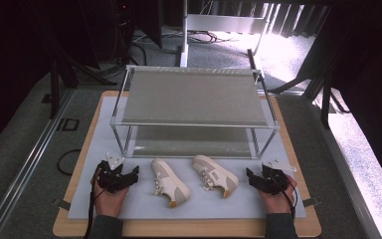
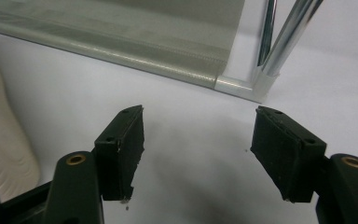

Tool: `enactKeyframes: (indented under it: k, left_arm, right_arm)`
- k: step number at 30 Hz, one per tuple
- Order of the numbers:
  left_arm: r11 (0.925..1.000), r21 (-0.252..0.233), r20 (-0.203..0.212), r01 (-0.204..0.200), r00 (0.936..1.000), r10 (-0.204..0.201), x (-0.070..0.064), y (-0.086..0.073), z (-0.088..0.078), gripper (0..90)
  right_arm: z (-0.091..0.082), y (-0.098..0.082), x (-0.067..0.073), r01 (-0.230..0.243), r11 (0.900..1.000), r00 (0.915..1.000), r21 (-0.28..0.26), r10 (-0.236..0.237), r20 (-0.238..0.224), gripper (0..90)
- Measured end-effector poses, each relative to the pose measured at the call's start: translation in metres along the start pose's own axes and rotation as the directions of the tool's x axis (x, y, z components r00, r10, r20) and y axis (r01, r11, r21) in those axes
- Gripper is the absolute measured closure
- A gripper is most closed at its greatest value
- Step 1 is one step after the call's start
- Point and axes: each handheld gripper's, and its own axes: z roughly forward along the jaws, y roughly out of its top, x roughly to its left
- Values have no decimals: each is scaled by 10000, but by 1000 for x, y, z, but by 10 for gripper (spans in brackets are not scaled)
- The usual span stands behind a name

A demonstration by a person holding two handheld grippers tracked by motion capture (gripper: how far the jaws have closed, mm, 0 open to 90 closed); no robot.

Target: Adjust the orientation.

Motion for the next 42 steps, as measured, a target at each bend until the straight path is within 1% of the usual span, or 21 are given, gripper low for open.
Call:
enactKeyframes:
  k: [2, 5, 13, 16, 17, 18, 21, 24, 25, 26, 27, 28, 29, 31, 32, 33, 38, 39, 40, 41, 42]
  left_arm:
    - [10000, -91, 187, -22, 9998, 23, -2, -1, -2, 282]
    - [9996, -224, 220, -165, 9996, 170, -5, -1, -6, 282]
    - [9989, -307, 359, -355, 9987, 366, -10, -1, -9, 283]
    - [9967, -677, 831, -455, 9952, 511, -15, 1, -18, 292]
    - [9967, -677, 831, -455, 9952, 511, -15, 1, -18, 293]
    - [9944, -902, 1060, -548, 9923, 643, -19, 2, -24, 295]
    - [9916, -1116, 1335, -650, 9878, 798, -23, 2, -30, 295]
    - [9824, -1577, 1906, -996, 9731, 1293, -33, -1, -43, 298]
    - [9824, -1577, 1906, -996, 9731, 1293, -33, -1, -43, 299]
    - [9767, -1846, 2247, -1099, 9627, 1508, -38, -3, -51, 300]
    - [9767, -1846, 2247, -1099, 9627, 1508, -38, -3, -51, 300]
    - [9714, -2007, 2517, -1272, 9516, 1766, -43, -5, -58, 300]
    - [9714, -2007, 2517, -1272, 9516, 1766, -43, -5, -58, 300]
    - [9681, -2081, 2757, -1398, 9412, 1952, -47, -7, -63, 300]
    - [9674, -2068, 2797, -1460, 9387, 2015, -49, -9, -65, 301]
    - [9650, -2080, 2962, -1594, 9300, 2175, -52, -11, -68, 307]
    - [9530, -2247, 3278, -2032, 9052, 2703, -62, -18, -72, 326]
    - [9530, -2247, 3278, -2032, 9052, 2703, -62, -18, -72, 326]
    - [9490, -2222, 3347, -2235, 8968, 2895, -65, -20, -72, 326]
    - [9490, -2222, 3347, -2235, 8968, 2895, -65, -20, -72, 326]
    - [9490, -2119, 3425, -2336, 8917, 2960, -68, -23, -69, 326]
  right_arm:
    - [-5, -1, 1, -7, 9999, 10000, -140, 6, -57, 351]
    - [-13, 0, 5, 100, 9994, 9998, -323, -105, -148, 377]
    - [-32, 5, 18, 625, 9936, 9957, -938, -686, -628, 412]
    - [-35, 7, 24, 916, 9900, 9922, -1069, -998, -741, 406]
    - [-35, 7, 24, 916, 9900, 9922, -1069, -998, -741, 406]
    - [-34, 6, 25, 947, 9901, 9900, -1033, -1046, -951, 399]
    - [-33, 4, 28, 980, 9904, 9895, -974, -1074, -966, 400]
    - [-34, 4, 30, 1088, 9883, 9882, -1066, -1191, -959, 399]
    - [-35, 5, 30, 1079, 9879, 9884, -1110, -1186, -949, 399]
    - [-36, 5, 29, 1065, 9876, 9891, -1151, -1170, -891, 399]
    - [-37, 5, 29, 1065, 9870, 9894, -1208, -1173, -860, 400]
    - [-37, 5, 28, 1008, 9870, 9900, -1255, -1120, -859, 400]
    - [-37, 5, 28, 1008, 9870, 9900, -1255, -1120, -859, 400]
    - [-38, 5, 27, 959, 9872, 9909, -1271, -1068, -821, 399]
    - [-38, 5, 27, 967, 9871, 9909, -1278, -1075, -805, 400]
    - [-37, 5, 27, 981, 9869, 9909, -1277, -1088, -795, 400]
    - [-36, 5, 29, 1039, 9867, 9901, -1252, -1146, -813, 400]
    - [-36, 5, 29, 1039, 9868, 9901, -1241, -1145, -813, 400]
    - [-36, 5, 29, 1055, 9864, 9900, -1258, -1161, -797, 400]
    - [-36, 5, 29, 1055, 9864, 9900, -1258, -1161, -797, 400]
    - [-36, 5, 29, 1018, 9869, 9904, -1253, -1124, -807, 400]
